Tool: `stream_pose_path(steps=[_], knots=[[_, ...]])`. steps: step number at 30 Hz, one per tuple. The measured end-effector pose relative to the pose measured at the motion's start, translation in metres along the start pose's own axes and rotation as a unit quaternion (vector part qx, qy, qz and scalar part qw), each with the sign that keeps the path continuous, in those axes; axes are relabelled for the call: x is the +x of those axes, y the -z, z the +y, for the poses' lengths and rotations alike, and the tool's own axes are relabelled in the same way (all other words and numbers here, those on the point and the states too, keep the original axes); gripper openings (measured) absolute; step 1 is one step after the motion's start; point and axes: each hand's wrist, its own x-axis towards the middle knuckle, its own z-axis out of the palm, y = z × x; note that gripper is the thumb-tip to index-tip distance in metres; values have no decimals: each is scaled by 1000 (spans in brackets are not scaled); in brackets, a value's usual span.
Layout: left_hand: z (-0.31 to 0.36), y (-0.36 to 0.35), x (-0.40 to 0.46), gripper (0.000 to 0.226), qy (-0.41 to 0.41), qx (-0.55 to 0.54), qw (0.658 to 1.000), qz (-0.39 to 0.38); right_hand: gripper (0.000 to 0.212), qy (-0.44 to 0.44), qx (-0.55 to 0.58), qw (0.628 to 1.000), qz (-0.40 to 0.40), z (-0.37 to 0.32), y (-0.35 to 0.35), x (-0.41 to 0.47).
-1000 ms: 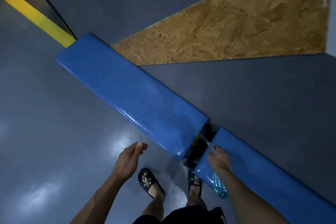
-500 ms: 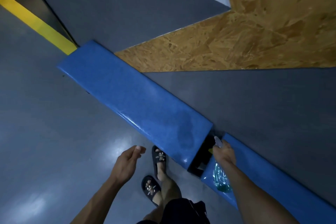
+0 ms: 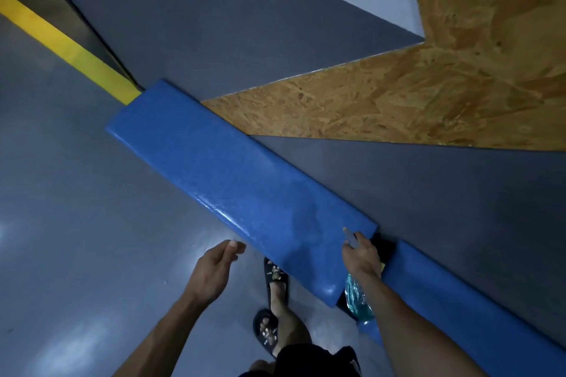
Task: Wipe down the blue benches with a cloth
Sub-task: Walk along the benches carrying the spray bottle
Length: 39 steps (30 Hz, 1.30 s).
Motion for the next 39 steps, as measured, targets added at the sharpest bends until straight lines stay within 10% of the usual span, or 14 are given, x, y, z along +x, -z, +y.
stream_pose_path(steps=[14, 26, 39], knots=[[27, 1, 62, 42, 26, 7, 999, -19, 15, 102, -183, 959, -192, 29, -41, -2], [35, 16, 94, 39, 46, -20, 999, -10, 8, 43, -49, 996, -67, -68, -22, 77], [23, 62, 112, 38, 51, -26, 998, -25, 14, 131, -154, 973, -113, -88, -83, 24]])
